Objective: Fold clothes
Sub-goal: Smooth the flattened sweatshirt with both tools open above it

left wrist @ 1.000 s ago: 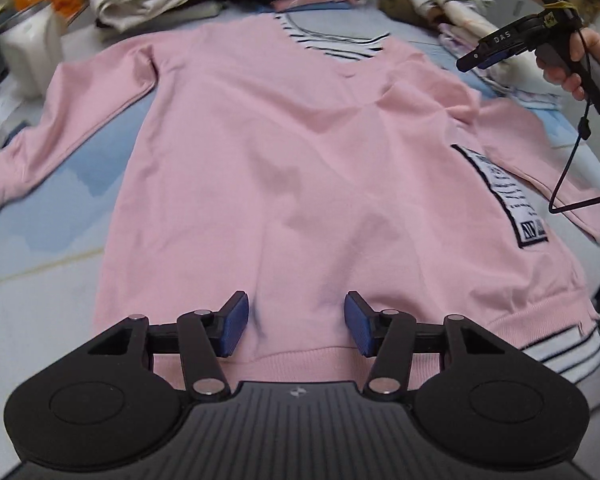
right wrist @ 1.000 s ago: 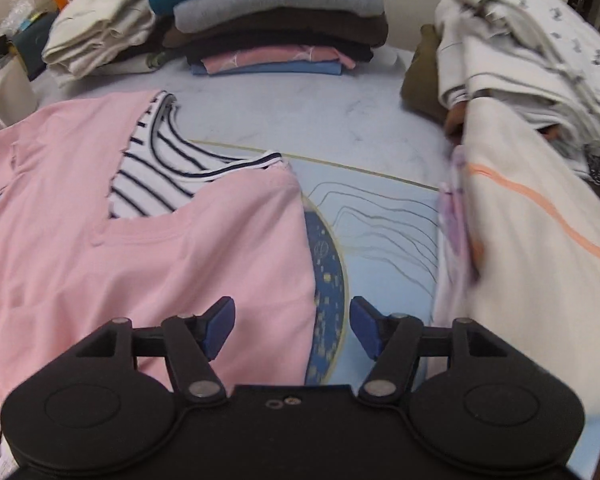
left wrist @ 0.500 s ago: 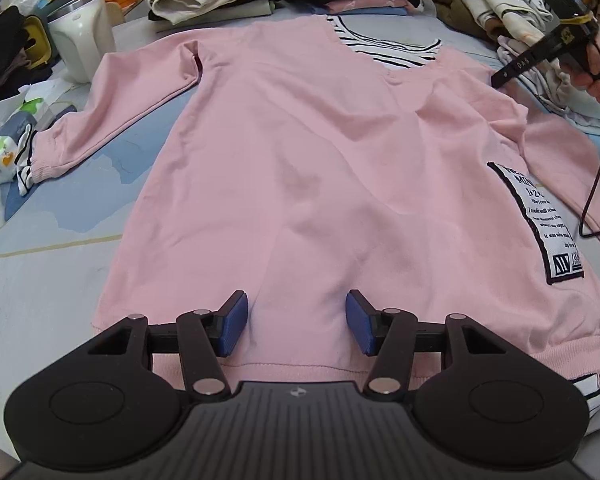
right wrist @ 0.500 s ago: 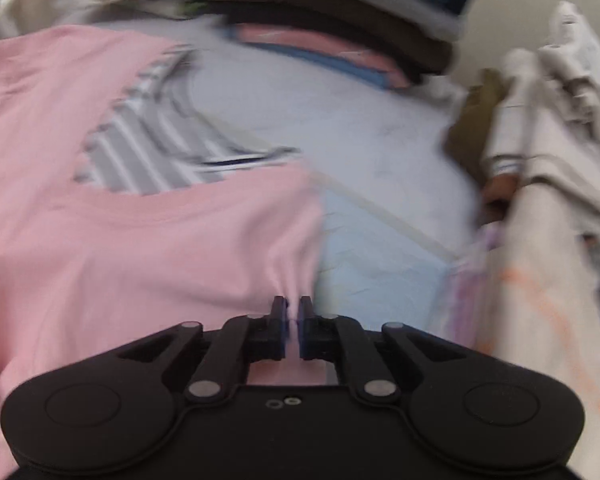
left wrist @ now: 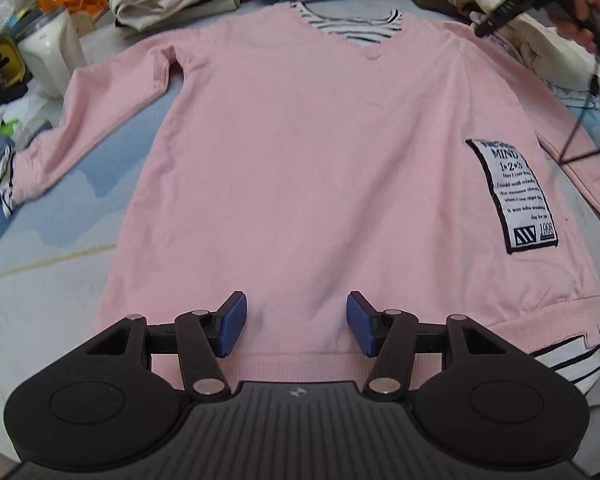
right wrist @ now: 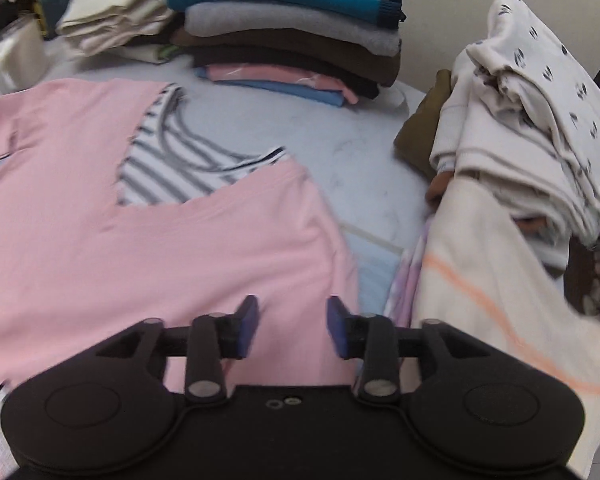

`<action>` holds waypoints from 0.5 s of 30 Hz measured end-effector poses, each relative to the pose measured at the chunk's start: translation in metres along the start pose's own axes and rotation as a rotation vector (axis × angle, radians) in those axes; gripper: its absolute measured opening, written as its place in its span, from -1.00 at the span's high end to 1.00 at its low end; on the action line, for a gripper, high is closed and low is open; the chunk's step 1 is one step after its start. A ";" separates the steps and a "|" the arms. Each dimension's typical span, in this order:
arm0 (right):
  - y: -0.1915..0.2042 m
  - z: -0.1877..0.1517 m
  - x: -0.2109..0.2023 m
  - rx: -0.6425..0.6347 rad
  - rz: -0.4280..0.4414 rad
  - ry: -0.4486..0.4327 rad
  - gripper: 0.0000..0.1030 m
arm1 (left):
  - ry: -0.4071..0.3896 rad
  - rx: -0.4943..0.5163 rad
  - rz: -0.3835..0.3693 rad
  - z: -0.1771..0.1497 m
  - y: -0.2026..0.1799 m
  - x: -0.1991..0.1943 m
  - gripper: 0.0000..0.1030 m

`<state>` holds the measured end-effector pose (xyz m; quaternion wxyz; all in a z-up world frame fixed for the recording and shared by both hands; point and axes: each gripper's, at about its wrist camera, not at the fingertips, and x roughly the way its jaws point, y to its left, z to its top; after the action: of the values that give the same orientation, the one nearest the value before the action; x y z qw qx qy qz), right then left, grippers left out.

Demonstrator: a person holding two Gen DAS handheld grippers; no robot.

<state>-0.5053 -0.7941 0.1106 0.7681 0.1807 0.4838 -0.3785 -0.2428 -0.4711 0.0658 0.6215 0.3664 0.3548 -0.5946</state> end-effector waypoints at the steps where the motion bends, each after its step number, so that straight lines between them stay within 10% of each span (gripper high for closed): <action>1: 0.001 -0.012 -0.008 0.003 0.013 0.002 -1.00 | -0.013 0.002 -0.001 0.003 0.005 -0.002 -0.04; 11: 0.027 -0.155 -0.053 0.202 0.019 0.142 -1.00 | -0.033 0.065 -0.094 0.008 0.040 0.012 -0.04; 15: 0.068 -0.177 -0.054 0.095 0.002 0.162 -1.00 | -0.023 0.109 -0.140 0.006 0.044 0.016 -0.04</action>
<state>-0.5744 -0.6134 0.0696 0.7174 0.2475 0.5255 -0.3846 -0.1985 -0.4829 0.0564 0.5616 0.3669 0.3396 -0.6593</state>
